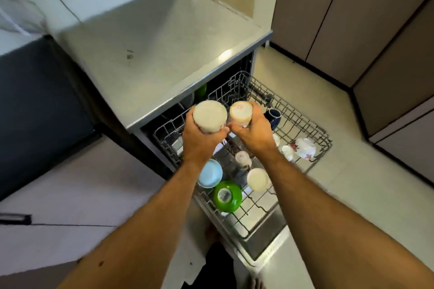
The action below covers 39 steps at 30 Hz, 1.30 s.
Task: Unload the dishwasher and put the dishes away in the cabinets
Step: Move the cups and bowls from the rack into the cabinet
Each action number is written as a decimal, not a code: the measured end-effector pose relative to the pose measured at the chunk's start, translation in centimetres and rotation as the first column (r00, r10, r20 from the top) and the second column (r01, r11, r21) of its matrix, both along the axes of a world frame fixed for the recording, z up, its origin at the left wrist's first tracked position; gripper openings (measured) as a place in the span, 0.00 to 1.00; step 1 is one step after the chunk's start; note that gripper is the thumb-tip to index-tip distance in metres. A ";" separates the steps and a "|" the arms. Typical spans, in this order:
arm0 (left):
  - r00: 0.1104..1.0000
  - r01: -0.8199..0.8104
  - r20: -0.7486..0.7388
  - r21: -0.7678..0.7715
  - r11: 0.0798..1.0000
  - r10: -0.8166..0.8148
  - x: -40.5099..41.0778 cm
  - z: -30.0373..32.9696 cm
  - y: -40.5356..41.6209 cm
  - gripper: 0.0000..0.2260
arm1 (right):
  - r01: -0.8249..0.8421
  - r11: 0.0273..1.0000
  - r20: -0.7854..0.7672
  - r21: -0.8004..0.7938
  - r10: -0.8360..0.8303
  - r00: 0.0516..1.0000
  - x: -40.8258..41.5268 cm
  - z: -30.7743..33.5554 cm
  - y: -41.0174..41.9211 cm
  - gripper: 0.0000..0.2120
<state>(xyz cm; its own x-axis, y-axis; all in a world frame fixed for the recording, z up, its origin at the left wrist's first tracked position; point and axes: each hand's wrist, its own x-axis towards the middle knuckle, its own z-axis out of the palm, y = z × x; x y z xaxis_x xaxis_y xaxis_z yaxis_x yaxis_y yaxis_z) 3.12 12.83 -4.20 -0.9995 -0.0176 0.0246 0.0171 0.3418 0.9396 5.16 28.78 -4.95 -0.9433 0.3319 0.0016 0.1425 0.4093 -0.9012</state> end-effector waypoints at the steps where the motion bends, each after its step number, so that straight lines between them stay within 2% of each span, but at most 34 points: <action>1: 1.000 0.013 -0.018 0.023 1.000 -0.013 1.1 1.5 0.0 0.40 | -0.013 1.000 -0.025 0.011 0.013 1.000 1.0 1.7 0.1 0.33; 5: 0.997 -0.011 -0.072 0.047 0.999 0.014 4.9 7.5 -0.5 0.37 | -0.054 0.997 -0.115 0.045 0.059 0.992 4.7 8.1 -0.1 0.31; 10: 0.980 -0.082 -0.178 0.045 0.996 0.089 8.7 14.8 -3.1 0.39 | -0.155 0.985 -0.238 0.078 0.169 0.957 8.1 14.9 -2.1 0.29; 16: 0.943 -0.205 -0.256 0.048 0.977 0.211 12.6 21.9 -7.9 0.38 | -0.302 0.943 -0.287 0.138 0.330 0.899 9.7 22.2 -6.6 0.30; 21: 0.898 -0.309 -0.297 0.098 0.946 0.325 15.1 26.6 -13.4 0.36 | -0.376 0.905 -0.331 0.197 0.423 0.844 9.5 27.5 -12.2 0.30; 31: 0.791 -0.460 -0.372 0.162 0.873 0.485 17.3 34.3 -27.2 0.37 | -0.470 0.832 -0.402 0.297 0.555 0.728 8.8 35.3 -26.6 0.28; 39: 0.717 -0.537 -0.457 0.118 0.835 0.526 16.3 39.1 -38.1 0.37 | -0.425 0.837 -0.469 0.344 0.545 0.695 7.0 41.1 -36.9 0.31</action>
